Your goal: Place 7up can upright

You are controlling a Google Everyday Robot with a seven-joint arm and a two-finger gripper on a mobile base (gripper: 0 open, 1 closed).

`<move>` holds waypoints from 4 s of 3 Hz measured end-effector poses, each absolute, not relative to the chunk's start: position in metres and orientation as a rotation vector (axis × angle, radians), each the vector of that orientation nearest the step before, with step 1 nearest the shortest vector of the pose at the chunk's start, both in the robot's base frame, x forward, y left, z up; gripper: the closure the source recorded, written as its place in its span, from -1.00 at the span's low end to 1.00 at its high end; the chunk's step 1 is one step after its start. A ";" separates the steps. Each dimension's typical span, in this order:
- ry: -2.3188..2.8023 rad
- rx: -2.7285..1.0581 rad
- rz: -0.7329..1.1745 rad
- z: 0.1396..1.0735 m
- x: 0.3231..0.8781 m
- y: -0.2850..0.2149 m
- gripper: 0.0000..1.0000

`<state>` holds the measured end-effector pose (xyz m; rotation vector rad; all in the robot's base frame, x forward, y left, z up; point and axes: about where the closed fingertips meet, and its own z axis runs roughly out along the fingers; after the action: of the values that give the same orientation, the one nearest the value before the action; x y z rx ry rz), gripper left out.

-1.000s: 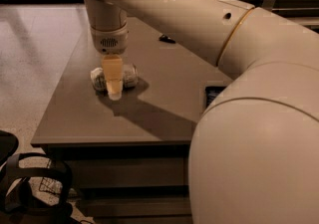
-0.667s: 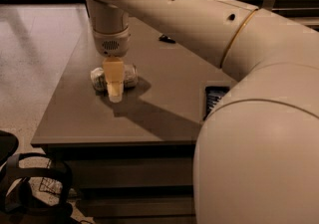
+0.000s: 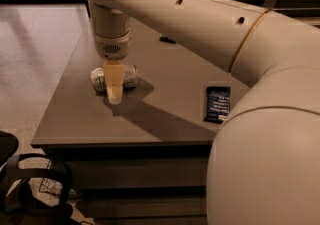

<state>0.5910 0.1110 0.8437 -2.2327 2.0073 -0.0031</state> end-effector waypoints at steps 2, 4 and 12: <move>1.999 -2.269 -0.025 0.838 0.594 0.117 -1.00; 2.012 -2.267 -0.062 0.827 0.604 0.112 -0.65; 1.802 -2.039 0.044 0.901 0.624 0.094 1.00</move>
Offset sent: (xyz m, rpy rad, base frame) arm 0.0037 0.0077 -0.0093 -0.0822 0.0221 0.0218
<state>0.6235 0.0938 0.9007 -2.0392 1.8017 0.0440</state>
